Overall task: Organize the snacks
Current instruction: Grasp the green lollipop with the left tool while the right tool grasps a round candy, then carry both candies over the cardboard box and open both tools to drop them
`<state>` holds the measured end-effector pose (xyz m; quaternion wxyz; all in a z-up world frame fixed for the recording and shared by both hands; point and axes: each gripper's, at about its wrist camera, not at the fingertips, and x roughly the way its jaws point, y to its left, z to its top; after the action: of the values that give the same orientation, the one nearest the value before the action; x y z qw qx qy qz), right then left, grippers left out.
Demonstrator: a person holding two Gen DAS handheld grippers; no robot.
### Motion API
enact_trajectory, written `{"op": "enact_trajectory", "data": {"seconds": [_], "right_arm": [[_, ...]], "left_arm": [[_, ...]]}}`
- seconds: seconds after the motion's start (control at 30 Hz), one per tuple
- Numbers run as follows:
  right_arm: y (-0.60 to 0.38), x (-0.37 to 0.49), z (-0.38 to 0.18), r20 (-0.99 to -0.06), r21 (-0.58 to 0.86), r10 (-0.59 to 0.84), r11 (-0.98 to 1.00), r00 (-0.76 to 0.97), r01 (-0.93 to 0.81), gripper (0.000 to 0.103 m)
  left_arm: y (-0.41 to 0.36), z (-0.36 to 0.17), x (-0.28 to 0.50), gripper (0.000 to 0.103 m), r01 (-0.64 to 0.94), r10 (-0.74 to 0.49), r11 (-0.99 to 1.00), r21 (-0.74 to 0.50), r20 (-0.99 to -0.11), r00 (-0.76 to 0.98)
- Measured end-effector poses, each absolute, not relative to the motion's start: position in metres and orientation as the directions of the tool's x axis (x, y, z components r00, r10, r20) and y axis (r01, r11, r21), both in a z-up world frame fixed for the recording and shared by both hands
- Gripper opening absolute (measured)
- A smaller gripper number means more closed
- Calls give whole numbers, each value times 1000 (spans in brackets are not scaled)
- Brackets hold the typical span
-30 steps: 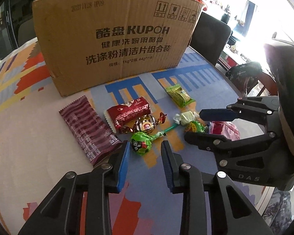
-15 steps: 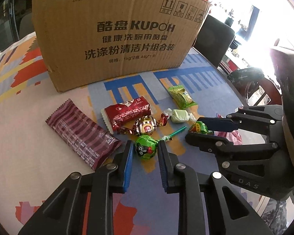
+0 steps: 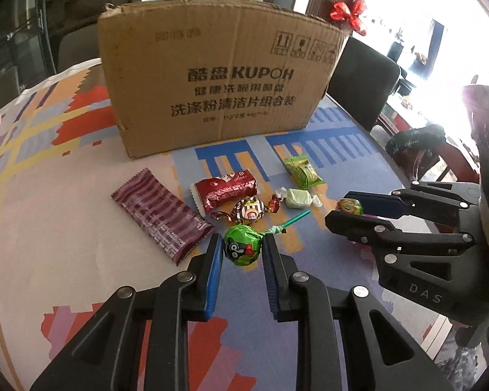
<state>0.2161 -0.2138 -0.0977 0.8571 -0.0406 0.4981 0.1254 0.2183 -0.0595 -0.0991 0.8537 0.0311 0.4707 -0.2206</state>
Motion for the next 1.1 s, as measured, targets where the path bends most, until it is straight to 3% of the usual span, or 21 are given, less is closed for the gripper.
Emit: {"op": "enact_trajectory", "data": {"seconds": [0.57,1.1], "right_arm": [[-204,200,-37,-780,49,200,964,593,-260,26],[-206,219,43,-652,63,222,969,725,-239,26]], "left_arm": [[-46,-41,206,25,359,-321,925,-124,-758,567],[-42,43,235,25,337,-310,937,-85,-644,700]]}}
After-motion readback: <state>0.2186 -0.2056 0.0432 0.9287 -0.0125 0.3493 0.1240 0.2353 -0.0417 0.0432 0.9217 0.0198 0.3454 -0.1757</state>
